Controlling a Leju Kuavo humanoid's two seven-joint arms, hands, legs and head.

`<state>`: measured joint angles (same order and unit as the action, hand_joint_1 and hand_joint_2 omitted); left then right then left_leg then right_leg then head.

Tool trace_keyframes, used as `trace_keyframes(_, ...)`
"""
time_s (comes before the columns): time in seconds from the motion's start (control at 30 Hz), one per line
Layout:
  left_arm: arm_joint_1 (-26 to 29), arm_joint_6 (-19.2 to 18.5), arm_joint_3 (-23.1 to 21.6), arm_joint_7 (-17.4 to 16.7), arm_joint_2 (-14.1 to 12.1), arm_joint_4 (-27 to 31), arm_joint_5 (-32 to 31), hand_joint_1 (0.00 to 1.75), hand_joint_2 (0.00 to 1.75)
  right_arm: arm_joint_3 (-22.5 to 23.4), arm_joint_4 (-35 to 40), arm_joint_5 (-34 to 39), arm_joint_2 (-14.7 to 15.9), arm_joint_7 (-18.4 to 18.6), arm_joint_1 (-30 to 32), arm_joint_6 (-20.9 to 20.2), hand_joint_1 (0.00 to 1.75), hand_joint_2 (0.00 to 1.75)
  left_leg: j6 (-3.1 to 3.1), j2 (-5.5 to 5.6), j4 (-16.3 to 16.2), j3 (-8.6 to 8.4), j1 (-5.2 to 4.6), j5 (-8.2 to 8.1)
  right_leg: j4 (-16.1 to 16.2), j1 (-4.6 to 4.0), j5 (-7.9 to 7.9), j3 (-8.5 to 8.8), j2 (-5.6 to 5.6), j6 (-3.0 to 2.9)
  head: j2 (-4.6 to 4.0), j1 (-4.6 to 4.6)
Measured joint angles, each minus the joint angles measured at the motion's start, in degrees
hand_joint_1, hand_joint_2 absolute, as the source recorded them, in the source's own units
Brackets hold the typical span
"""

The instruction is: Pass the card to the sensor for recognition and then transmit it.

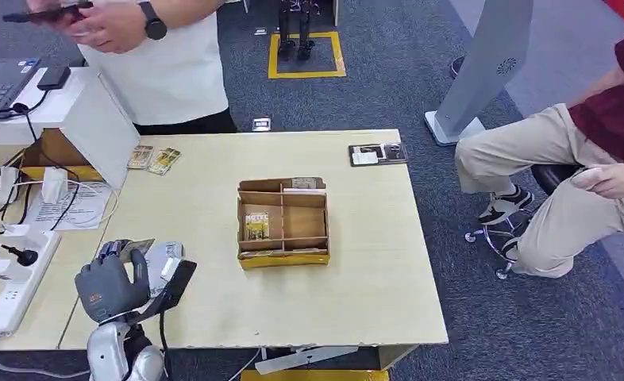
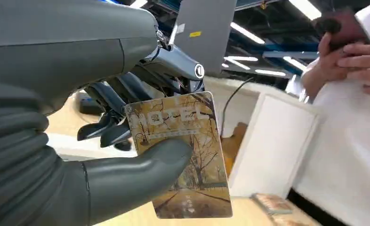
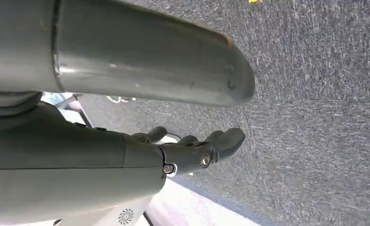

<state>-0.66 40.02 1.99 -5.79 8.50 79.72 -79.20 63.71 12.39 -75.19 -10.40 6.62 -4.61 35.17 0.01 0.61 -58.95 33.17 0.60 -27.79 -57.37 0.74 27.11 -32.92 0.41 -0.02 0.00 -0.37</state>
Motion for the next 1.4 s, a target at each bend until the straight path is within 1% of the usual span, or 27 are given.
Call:
trace_keyframes(0.1, 0.62, -0.48, -0.68, -3.22, -0.61, -2.35, -2.39, 1.75, 1.75, 0.11, 0.00, 0.13, 0.00, 0.00, 0.01, -0.02, 0.00, 0.00, 0.00, 0.00, 0.00, 0.00, 0.00, 0.00, 0.00, 0.00, 0.00, -0.01, 0.00, 0.00, 0.00, 0.00)
trace_keyframes(0.2, 0.68, -1.90, -2.20, -5.82, -1.47, -5.09, -4.07, 1.75, 1.75, 0.22, 0.00, 0.13, 0.00, 0.00, -0.01, -0.02, 0.00, 0.00, 0.00, 0.00, 0.00, 0.00, -0.01, 0.00, 0.00, 0.01, 0.00, -0.01, 0.00, 0.00, 0.00, 0.00)
trace_keyframes(0.37, 0.15, -3.94, -4.44, -7.48, -1.99, -9.54, -4.77, 1.75, 1.75, 0.31, 0.00, 0.13, 0.00, 0.00, 0.00, -0.11, 0.00, 0.00, 0.00, 0.01, 0.00, -0.01, -0.01, 0.00, 0.00, 0.01, 0.00, 0.01, -0.02, 0.00, 0.00, 0.00)
trace_keyframes(0.43, -0.41, -4.11, -5.44, -8.05, -2.23, -11.33, -5.47, 1.75, 1.75, 0.33, 0.00, 0.13, 0.00, -0.13, -0.02, -0.13, 0.00, 0.00, 0.01, 0.02, 0.00, -0.02, -0.01, 0.00, 0.00, 0.01, 0.00, 0.03, -0.03, 0.00, 0.00, 0.00)
trace_keyframes(0.6, -1.51, -4.33, -7.30, -8.27, -2.43, -14.52, -6.02, 1.75, 1.75, 0.33, 0.00, 0.11, 0.00, -0.26, -0.01, -0.37, 0.00, 0.00, 0.02, 0.01, 0.00, -0.07, -0.01, -0.01, 0.00, 0.01, 0.00, 0.08, -0.02, 0.00, 0.00, 0.00)
trace_keyframes(0.73, -1.90, -4.44, -8.07, -8.27, -2.47, -15.83, -6.04, 1.75, 1.75, 0.33, 0.00, 0.11, 0.00, -0.24, -0.01, -0.74, 0.00, 0.00, 0.02, 0.01, 0.00, -0.10, -0.01, -0.02, 0.00, 0.01, 0.00, 0.11, -0.03, 0.00, 0.00, 0.00)
trace_keyframes(1.27, -2.81, -4.74, -9.42, -8.64, -2.86, -17.80, -6.04, 1.75, 1.75, 0.33, 0.00, -0.07, 0.00, -0.42, -0.01, -0.79, 0.00, 0.00, 0.03, 0.02, 0.01, -0.27, -0.01, -0.02, 0.00, 0.01, 0.00, 0.32, -0.05, 0.01, 0.00, 0.00)
trace_keyframes(1.3, -2.84, -4.53, -9.51, -8.64, -2.89, -17.84, -6.02, 1.75, 1.75, 0.33, 0.00, -0.20, 0.00, -0.41, 0.00, -0.79, 0.00, 0.00, 0.03, 0.02, 0.01, -0.28, -0.01, -0.02, 0.00, 0.01, 0.00, 0.33, -0.05, 0.01, 0.00, 0.00)
trace_keyframes(1.33, -2.85, -4.06, -9.53, -8.64, -2.89, -17.88, -5.93, 1.68, 1.75, 0.33, 0.00, -0.33, 0.00, -0.39, 0.00, -0.79, 0.00, 0.00, 0.03, 0.02, 0.01, -0.28, -0.01, -0.02, 0.00, 0.01, 0.00, 0.34, -0.05, 0.01, 0.00, 0.00)
trace_keyframes(1.37, -2.85, -3.08, -9.55, -8.62, -2.86, -17.88, -5.56, 1.69, 1.75, 0.33, 0.00, -0.42, 0.00, -0.39, 0.00, -0.79, 0.00, 0.00, 0.03, 0.01, 0.01, -0.29, -0.01, -0.02, 0.00, 0.01, 0.00, 0.34, -0.05, 0.01, 0.00, 0.00)
trace_keyframes(1.4, -2.80, -1.66, -9.53, -8.13, -2.78, -17.80, -4.97, 1.75, 1.75, 0.33, 0.00, -0.50, 0.00, -0.39, 0.00, -0.76, 0.00, 0.00, 0.03, 0.01, 0.01, -0.29, -0.01, -0.02, 0.00, 0.01, 0.00, 0.34, -0.04, 0.01, 0.00, 0.00)
